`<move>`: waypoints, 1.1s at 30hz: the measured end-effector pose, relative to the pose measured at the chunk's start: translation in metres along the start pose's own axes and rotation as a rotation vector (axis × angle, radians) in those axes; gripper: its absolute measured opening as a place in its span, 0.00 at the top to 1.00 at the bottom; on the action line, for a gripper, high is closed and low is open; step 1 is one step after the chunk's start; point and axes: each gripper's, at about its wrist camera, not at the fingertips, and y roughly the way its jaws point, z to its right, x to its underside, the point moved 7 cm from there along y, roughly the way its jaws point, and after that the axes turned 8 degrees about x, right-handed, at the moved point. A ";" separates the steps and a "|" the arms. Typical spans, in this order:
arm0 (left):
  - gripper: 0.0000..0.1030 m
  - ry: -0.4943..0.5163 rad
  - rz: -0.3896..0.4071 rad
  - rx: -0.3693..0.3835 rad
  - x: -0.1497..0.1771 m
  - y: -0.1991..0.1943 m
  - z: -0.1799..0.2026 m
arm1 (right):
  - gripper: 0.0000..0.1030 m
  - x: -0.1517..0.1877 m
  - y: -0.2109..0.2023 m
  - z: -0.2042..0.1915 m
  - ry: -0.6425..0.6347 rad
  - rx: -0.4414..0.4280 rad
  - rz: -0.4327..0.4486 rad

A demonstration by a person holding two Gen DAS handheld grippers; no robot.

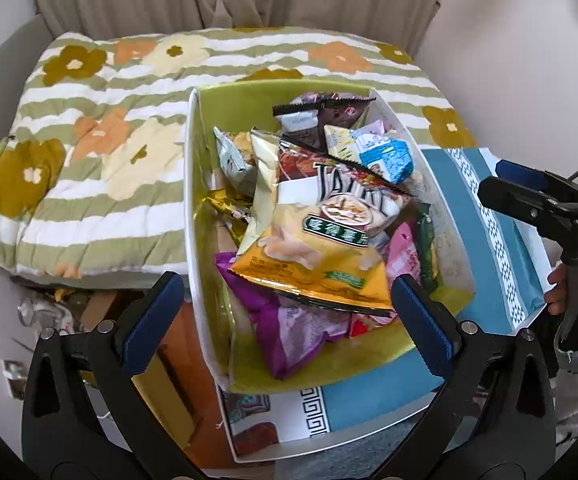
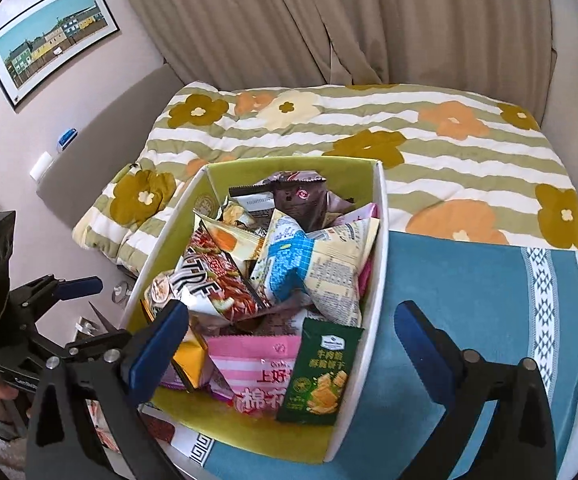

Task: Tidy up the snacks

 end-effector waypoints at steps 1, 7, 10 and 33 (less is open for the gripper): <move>0.01 -0.002 0.011 -0.006 0.001 -0.004 0.003 | 0.01 0.000 -0.005 0.000 -0.004 -0.007 0.010; 0.01 -0.002 0.095 -0.027 0.001 -0.040 0.037 | 0.01 0.004 -0.040 0.001 -0.025 -0.008 0.073; 0.01 0.011 0.150 -0.038 0.003 -0.059 0.059 | 0.01 0.008 -0.069 0.007 -0.023 0.015 0.123; 0.01 0.048 0.481 -0.160 0.093 -0.161 0.195 | 0.01 0.116 -0.240 0.079 0.077 0.374 0.361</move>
